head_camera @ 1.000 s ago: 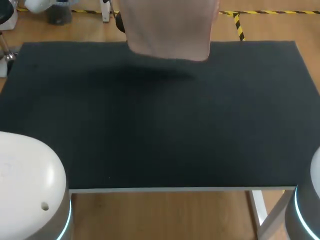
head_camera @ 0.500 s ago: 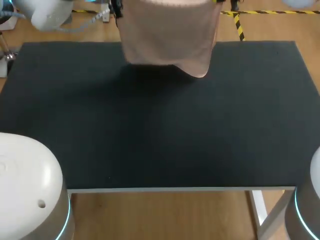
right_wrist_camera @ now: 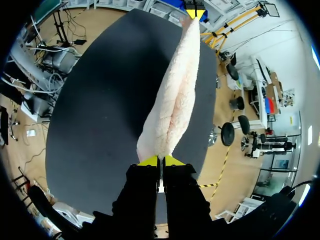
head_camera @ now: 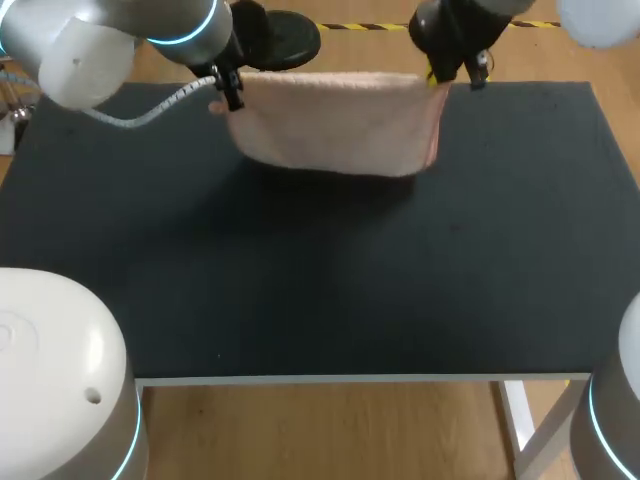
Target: Fold the towel
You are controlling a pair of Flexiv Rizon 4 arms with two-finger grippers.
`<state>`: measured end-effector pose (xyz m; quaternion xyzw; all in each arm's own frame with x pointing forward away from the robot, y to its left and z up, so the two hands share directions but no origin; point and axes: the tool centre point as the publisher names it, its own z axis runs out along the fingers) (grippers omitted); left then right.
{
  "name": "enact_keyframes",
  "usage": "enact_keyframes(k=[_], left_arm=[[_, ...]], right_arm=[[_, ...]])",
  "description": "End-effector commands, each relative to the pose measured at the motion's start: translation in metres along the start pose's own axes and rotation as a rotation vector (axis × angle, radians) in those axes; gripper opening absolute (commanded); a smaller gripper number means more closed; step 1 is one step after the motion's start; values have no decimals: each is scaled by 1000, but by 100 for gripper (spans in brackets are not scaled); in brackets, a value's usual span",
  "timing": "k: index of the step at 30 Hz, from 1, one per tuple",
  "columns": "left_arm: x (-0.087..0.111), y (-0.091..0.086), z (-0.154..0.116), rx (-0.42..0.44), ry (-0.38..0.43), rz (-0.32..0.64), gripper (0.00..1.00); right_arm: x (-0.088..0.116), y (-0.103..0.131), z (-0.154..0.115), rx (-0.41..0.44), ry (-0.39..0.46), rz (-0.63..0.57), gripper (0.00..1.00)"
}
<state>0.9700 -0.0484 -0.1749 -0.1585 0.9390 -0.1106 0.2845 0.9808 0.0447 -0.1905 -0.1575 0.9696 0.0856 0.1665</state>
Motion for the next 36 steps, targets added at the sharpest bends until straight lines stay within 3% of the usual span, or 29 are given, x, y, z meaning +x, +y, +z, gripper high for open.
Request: enact_keyframes(k=[1,8,14,29,36], left_arm=[[6,1,29,-47,54,-9,0],[32,12,78,-137,164,-40,0],[39,21,120,-162,249,-102,0],[7,28,188,-158,277,-148,0],[-6,29,210,-177,275,-117,0]], right_arm=[[10,1,25,11,14,1,0],[23,-5,71,51,55,19,0],[25,-13,104,88,84,19,0],[-17,-39,157,134,83,60,0],[-36,-43,171,141,80,68,0]])
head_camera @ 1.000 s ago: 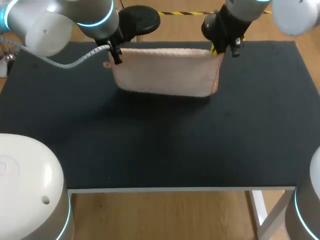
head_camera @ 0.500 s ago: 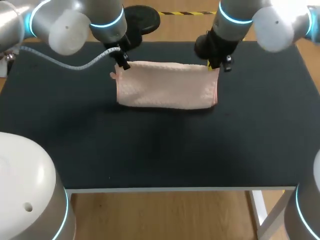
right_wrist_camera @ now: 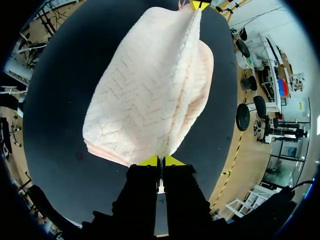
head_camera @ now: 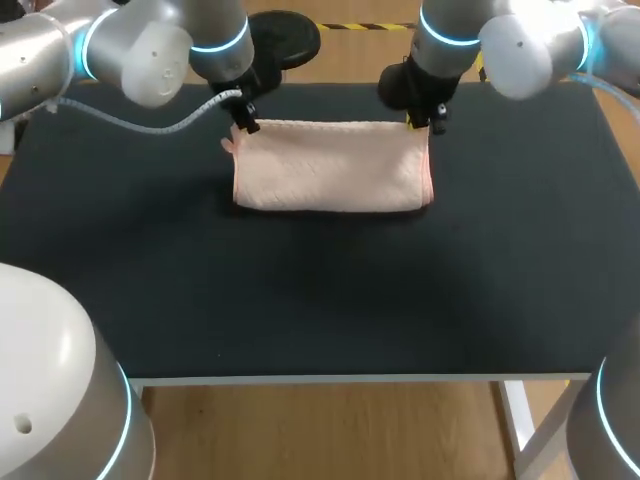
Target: Fold the towel
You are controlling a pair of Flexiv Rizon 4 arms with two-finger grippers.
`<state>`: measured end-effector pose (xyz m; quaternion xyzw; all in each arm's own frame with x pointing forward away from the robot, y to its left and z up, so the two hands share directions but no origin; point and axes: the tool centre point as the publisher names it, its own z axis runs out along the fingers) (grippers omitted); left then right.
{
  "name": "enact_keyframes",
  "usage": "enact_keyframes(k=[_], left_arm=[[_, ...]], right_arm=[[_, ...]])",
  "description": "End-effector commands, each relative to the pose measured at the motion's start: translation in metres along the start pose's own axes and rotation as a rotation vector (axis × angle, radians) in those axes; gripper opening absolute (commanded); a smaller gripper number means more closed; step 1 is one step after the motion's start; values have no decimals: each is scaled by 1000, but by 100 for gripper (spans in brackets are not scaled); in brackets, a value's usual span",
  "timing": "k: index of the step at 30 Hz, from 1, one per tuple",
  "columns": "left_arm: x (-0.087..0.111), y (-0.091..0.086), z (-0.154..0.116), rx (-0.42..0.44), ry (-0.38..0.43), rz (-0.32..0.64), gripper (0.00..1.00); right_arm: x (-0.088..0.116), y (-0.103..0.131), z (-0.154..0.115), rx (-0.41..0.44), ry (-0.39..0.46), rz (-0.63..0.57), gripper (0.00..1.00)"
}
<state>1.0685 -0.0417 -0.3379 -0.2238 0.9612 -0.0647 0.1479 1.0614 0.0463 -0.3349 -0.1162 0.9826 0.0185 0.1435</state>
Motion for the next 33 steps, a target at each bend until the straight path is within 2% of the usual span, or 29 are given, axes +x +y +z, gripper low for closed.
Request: enact_keyframes(k=[1,8,9,10,11,17,22,28,33], left_arm=[[-14,-8,20,-6,33,6,0],[-28,-14,28,-12,28,41,0],[-29,-14,28,-11,32,44,11],[-30,-15,29,-12,36,49,43],[-31,-16,30,-14,45,51,100],[-36,-14,28,14,54,55,100],[-37,-8,11,59,50,44,100],[-32,1,-23,172,51,18,100],[-28,11,-49,319,87,-5,100]], right_arm=[[-16,2,13,4,16,2,0],[-25,3,20,13,24,8,0],[-26,3,21,15,25,7,5],[-27,2,21,27,29,4,41],[-28,2,22,42,29,3,100],[-33,-3,12,60,-15,18,100],[-31,-9,-7,64,-65,22,100],[-24,-13,-28,55,-100,26,100],[-20,-12,-46,31,-125,35,100]])
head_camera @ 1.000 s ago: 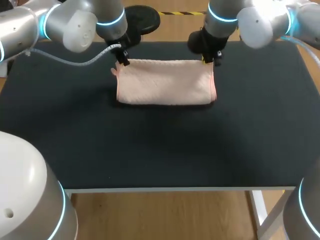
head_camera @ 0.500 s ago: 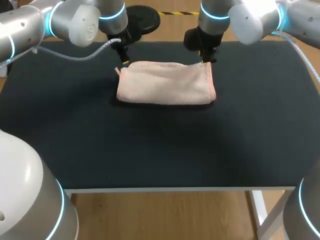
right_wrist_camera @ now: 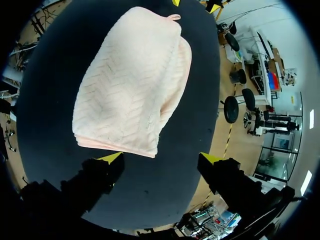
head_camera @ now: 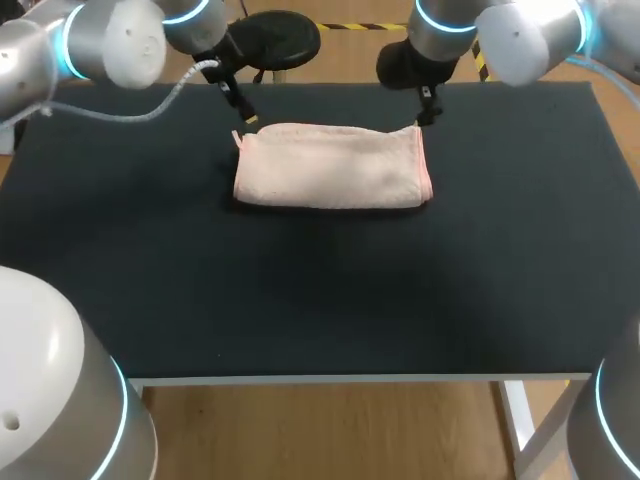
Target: Fold the towel
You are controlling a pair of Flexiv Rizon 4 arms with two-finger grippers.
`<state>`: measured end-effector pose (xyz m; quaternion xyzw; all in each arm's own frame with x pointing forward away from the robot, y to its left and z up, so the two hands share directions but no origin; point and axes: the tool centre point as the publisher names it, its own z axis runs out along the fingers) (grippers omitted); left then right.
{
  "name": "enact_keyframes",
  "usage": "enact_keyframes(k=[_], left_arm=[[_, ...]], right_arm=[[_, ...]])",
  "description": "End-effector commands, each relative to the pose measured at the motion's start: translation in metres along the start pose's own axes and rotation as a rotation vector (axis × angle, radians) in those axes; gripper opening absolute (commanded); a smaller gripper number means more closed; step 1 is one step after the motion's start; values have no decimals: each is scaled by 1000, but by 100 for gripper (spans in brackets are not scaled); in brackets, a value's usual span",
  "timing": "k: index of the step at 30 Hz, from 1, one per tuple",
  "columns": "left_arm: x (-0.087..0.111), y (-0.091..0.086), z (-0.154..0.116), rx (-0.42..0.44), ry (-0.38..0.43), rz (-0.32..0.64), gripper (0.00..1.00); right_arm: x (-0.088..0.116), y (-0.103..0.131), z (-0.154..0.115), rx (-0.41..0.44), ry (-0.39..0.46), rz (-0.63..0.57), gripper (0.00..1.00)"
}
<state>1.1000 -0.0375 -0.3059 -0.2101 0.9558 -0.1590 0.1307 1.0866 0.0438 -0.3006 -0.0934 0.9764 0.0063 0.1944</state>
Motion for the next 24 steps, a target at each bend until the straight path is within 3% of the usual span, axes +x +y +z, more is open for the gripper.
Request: enact_keyframes(k=[1,3,10,18,24], left_arm=[[14,21,-38,156,19,30,100],[15,22,-44,212,65,44,100],[14,27,-65,288,177,138,100],[23,35,-68,319,298,343,100],[32,41,-63,343,384,392,100]], right_arm=[[11,-5,-24,-17,-32,-5,100],[12,-3,-28,-15,-43,-14,100],[13,-1,-34,-20,-63,2,100],[13,-1,-39,-17,-77,36,100],[14,-2,-42,-11,-79,41,100]])
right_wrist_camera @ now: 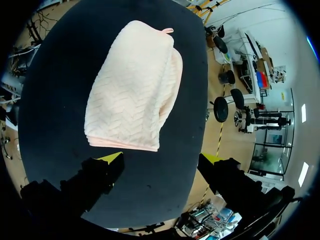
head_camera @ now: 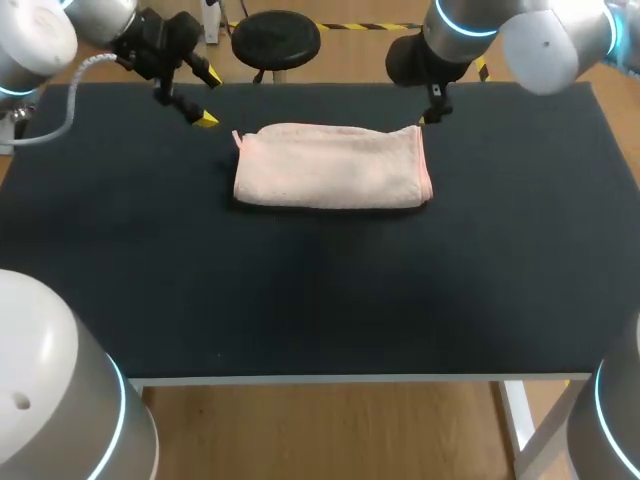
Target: Fold the towel
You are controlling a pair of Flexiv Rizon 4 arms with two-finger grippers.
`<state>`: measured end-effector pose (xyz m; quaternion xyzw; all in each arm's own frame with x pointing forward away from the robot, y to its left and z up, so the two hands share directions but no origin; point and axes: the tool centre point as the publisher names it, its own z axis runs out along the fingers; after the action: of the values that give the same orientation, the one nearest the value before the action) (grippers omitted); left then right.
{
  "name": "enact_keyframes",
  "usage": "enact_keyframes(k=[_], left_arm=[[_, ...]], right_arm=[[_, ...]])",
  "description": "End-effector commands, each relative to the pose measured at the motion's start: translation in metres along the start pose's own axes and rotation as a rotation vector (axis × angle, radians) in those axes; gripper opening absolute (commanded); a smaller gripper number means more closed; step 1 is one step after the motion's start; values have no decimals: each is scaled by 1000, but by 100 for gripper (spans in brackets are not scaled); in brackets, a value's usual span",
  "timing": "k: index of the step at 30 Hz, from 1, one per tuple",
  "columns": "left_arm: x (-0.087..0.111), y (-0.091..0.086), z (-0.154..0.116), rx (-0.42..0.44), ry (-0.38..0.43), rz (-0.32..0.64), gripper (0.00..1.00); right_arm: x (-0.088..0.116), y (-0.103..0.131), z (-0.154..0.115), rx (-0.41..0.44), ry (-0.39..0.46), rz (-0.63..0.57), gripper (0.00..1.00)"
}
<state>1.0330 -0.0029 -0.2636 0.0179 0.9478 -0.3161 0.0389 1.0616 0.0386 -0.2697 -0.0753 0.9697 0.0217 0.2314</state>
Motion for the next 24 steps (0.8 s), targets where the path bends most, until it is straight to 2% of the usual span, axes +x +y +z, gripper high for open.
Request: enact_keyframes(k=[1,8,11,13,24], left_arm=[[-1,5,4,31,74,19,100],[13,9,6,92,72,39,100],[16,9,10,78,72,36,100],[17,8,10,68,57,48,100],[17,8,10,68,57,48,100]], right_arm=[[3,-1,-4,7,-2,2,100],[8,0,-5,14,6,0,100],[9,2,-8,22,8,-29,100],[11,3,-15,40,13,-121,100],[11,3,-15,40,13,-121,100]])
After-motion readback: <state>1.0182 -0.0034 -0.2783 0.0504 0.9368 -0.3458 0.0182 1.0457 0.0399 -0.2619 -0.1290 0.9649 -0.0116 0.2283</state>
